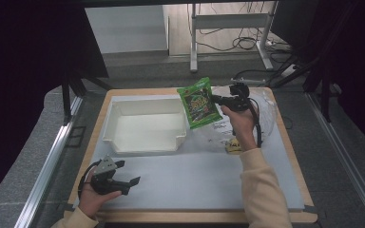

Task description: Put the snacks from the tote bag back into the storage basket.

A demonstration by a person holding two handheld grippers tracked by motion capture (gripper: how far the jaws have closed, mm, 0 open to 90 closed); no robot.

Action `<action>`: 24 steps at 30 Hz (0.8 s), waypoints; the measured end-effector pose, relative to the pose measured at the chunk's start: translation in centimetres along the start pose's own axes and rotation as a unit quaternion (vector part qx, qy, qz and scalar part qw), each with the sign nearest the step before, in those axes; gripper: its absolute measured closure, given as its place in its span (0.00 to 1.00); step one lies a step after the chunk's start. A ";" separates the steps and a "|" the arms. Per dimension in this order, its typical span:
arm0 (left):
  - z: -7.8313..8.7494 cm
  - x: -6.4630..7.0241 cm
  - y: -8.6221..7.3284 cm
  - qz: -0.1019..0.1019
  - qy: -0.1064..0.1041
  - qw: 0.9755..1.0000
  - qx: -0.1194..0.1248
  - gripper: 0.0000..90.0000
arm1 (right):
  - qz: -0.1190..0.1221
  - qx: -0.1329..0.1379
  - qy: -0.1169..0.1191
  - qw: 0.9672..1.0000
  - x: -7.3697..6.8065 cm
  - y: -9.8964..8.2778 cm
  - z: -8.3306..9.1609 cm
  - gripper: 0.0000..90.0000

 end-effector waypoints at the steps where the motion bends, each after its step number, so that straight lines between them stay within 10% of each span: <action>1: 0.0 0.0 0.0 0.000 0.000 1.000 -0.001 0.12 | 0.000 0.001 0.001 1.000 -0.1 0.0 -0.1 1.00; 24: 0.0 -0.1 -0.1 -0.004 -0.003 1.000 -0.003 0.12 | 0.010 -0.005 0.024 1.000 -2.4 -0.2 -1.7 1.00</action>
Point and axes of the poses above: each handheld gripper's, and its own axes: z roughly backward along the jaws, y roughly out of its top, x roughly to its right, the point moved 8 cm from there along -z, roughly forward along the jaws, and after that the axes turned 1 degree about z, right-handed, at the moved point
